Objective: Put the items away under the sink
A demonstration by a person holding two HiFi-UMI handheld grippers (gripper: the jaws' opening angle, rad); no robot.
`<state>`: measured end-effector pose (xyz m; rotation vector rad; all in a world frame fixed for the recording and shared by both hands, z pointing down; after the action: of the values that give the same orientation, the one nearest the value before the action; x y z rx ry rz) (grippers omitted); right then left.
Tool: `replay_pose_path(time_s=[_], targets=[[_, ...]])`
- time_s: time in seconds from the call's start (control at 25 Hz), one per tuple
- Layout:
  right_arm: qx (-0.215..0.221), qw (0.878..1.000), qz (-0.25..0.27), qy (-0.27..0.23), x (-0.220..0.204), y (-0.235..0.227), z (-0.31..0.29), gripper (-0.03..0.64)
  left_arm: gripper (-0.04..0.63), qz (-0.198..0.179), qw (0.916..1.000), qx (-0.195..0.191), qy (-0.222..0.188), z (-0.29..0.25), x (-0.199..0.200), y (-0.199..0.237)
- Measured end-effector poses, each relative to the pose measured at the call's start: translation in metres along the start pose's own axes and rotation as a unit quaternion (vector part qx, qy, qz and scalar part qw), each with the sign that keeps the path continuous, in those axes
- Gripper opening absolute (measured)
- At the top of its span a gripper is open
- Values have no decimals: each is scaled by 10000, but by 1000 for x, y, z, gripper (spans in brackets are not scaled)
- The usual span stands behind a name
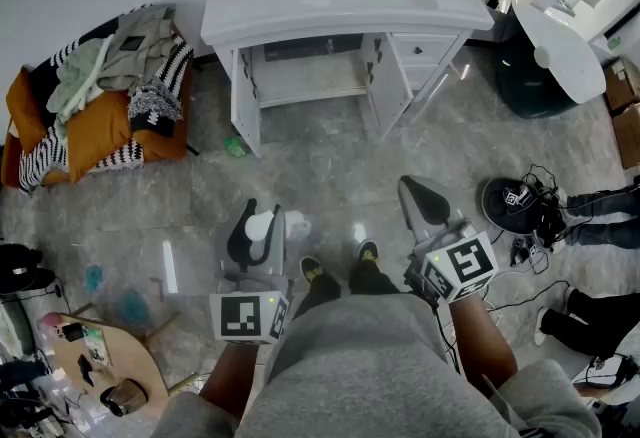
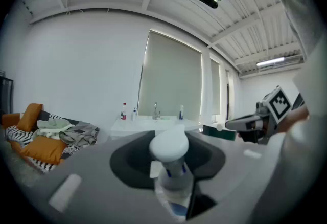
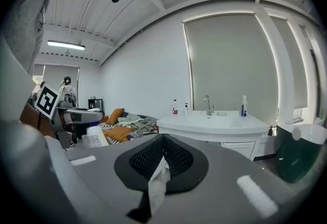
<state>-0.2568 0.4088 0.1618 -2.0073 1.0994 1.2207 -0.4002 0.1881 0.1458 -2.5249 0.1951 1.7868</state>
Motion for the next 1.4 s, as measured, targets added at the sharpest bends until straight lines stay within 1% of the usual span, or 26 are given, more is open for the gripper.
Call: replay_pose_path(time_s=[0.12, 0.36, 0.56, 0.84, 1.0, 1.12, 1.28, 1.4], targets=[[-42, 10000, -3, -5, 0, 4, -4, -3, 150, 13, 9999, -62, -100, 0, 2, 5], [-126, 9999, 1, -35, 1, 18, -10, -3, 150, -78, 9997, -157, -149, 4, 0, 17], [-151, 9997, -143, -135, 4, 28, -17, -3, 150, -127, 9995, -198, -197, 7, 1, 27], [-5, 9997, 23, -241, 13, 50, -23, -3, 150, -165, 9994, -200, -248, 18, 3, 39], [72, 9996, 217, -154, 12, 58, -20, -2, 150, -133, 9994, -171, -255, 20, -1, 41], [60, 9994, 309, -121, 9, 59, -19, -2, 150, -70, 9995, -123, -282, 21, -2, 41], [-13, 9997, 183, -137, 8, 53, -19, -2, 150, -77, 9995, -122, -295, 21, -1, 37], [7, 9996, 205, -192, 9, 50, -23, -2, 150, -75, 9995, -87, -300, 19, 0, 38]])
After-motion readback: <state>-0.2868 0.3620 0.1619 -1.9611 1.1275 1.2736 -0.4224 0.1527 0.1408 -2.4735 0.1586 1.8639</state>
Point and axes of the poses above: the fingertips, and each gripper's own axes: z backward along the fingers, y to its left, x out of its top, the point moved 6 cm from there along z, backward along the fingers, and after that the axes turned 11 degrees about y, right-handed, at the moved point
